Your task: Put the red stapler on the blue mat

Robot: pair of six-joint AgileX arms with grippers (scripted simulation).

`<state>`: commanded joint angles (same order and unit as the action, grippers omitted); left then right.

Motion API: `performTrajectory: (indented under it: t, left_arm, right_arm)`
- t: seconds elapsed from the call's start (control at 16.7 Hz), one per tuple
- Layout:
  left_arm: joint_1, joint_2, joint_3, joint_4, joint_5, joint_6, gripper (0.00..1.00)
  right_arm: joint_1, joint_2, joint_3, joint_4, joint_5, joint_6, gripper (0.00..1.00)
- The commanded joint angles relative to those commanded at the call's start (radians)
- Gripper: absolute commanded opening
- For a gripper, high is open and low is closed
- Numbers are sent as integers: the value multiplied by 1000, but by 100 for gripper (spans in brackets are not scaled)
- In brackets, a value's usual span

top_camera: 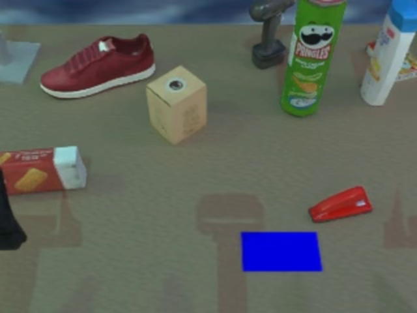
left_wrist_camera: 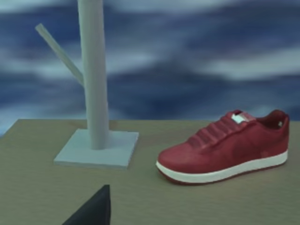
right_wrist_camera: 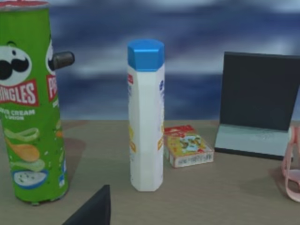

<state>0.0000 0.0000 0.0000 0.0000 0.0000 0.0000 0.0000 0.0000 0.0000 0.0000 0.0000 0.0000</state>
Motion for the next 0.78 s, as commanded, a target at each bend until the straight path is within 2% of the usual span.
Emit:
performTrajectory:
  t: [0.18,0.36,0.54,0.78]
  left_arm:
    - [0,0,0,0,0,0,100]
    - [0,0,0,0,0,0,100]
    - [0,0,0,0,0,0,100]
    - [0,0,0,0,0,0,100]
  right_arm:
    - [4,10,10,-9,-1,-10,100]
    - [32,104,105,-84,-3,-100,100]
    - [77,295,281,-219,-4,-262,100]
    - [154,685,580,-461,-1,-545,100]
